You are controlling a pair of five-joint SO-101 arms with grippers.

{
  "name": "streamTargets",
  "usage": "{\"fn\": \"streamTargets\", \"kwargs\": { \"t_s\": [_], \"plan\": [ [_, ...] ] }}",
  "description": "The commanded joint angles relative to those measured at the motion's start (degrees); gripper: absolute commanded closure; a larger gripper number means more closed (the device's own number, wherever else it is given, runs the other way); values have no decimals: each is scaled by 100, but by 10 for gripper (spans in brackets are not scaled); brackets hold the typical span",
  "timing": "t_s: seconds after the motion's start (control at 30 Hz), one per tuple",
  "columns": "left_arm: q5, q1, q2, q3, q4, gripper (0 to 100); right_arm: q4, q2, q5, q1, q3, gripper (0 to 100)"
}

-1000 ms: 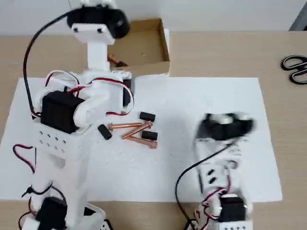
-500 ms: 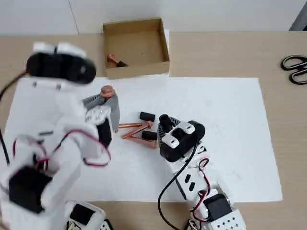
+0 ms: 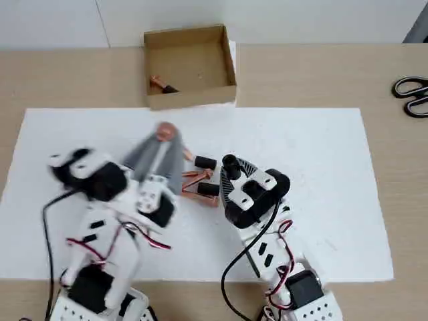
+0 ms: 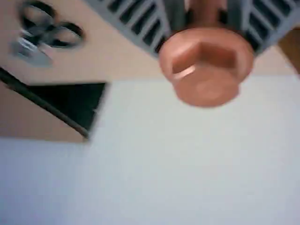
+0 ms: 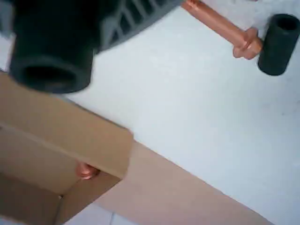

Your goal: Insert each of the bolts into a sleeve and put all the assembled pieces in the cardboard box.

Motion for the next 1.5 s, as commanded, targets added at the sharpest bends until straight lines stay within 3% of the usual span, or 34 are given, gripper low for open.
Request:
{"fn": "streamTargets", "kwargs": {
  "t_s": [0.0, 0.27, 0.6, 0.87, 1.27, 1.47],
  "plan": [
    [211, 255, -26, -13, -316, 994, -57, -4, 35, -40, 26, 995],
    [387, 281, 615, -127, -1187, 994, 259, 4, 44, -40, 26, 995],
    [633, 404, 2321, -1042, -1187, 994, 734, -48, 53, -40, 9, 995],
    [782, 413, 2365, -1007, -1196, 994, -13, -48, 492, -22, 26, 995],
    [756, 695, 2382, -286, -1248, 994, -66, -48, 466, -22, 26, 995],
    [756, 721, 2629, -286, -1776, 994, -66, -48, 475, -22, 26, 995]
  ]
}}
